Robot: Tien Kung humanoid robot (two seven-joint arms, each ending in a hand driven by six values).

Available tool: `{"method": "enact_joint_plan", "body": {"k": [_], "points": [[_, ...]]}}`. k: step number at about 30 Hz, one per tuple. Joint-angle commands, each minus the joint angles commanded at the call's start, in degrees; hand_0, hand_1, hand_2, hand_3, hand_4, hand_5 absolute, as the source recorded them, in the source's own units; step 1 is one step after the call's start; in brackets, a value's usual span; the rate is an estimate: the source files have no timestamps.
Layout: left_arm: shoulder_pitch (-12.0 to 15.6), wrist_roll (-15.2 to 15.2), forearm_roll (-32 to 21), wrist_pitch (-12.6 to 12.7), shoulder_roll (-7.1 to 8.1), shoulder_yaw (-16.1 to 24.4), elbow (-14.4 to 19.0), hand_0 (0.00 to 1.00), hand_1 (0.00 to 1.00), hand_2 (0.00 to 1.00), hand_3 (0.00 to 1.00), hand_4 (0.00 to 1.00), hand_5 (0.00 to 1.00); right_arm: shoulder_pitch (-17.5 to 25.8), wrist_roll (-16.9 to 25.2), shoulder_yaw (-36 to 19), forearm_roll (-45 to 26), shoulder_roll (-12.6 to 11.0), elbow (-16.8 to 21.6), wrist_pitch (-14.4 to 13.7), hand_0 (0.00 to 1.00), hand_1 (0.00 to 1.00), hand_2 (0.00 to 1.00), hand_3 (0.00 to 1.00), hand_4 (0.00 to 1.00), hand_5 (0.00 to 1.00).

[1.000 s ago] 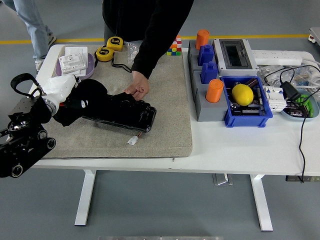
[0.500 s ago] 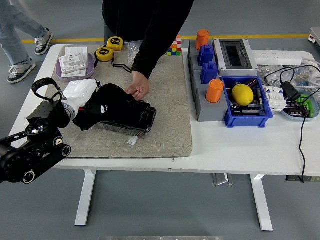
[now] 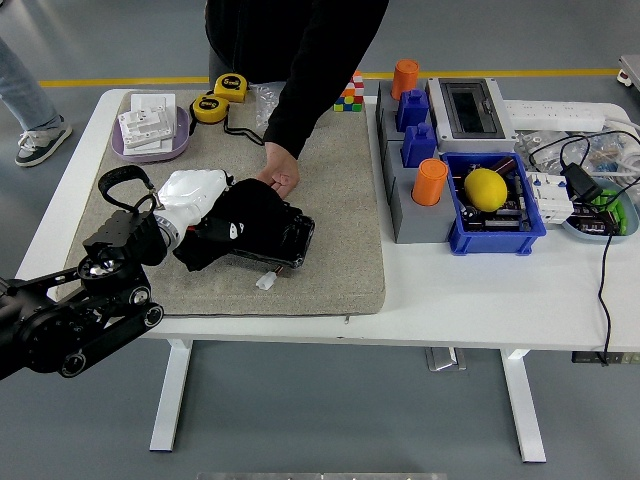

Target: Pick the rag up,wipe the panel,place it on the desk

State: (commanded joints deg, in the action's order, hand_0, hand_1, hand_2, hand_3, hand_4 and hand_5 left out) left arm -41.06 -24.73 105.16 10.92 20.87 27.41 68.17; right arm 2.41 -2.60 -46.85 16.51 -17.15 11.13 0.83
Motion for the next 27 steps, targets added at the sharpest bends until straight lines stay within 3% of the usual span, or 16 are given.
{"method": "enact_joint_plan", "body": {"k": [27], "points": [[-2.1, -2.6, 0.1, 0.5, -3.38, -5.2, 2.5, 0.240, 0.161, 0.315, 0.557, 0.545, 0.060, -0.2, -0.1, 1.8, -1.5, -0.1, -0.7, 0.4, 0.747, 0.710, 0.703, 0.605, 0.998, 0.527]]}}
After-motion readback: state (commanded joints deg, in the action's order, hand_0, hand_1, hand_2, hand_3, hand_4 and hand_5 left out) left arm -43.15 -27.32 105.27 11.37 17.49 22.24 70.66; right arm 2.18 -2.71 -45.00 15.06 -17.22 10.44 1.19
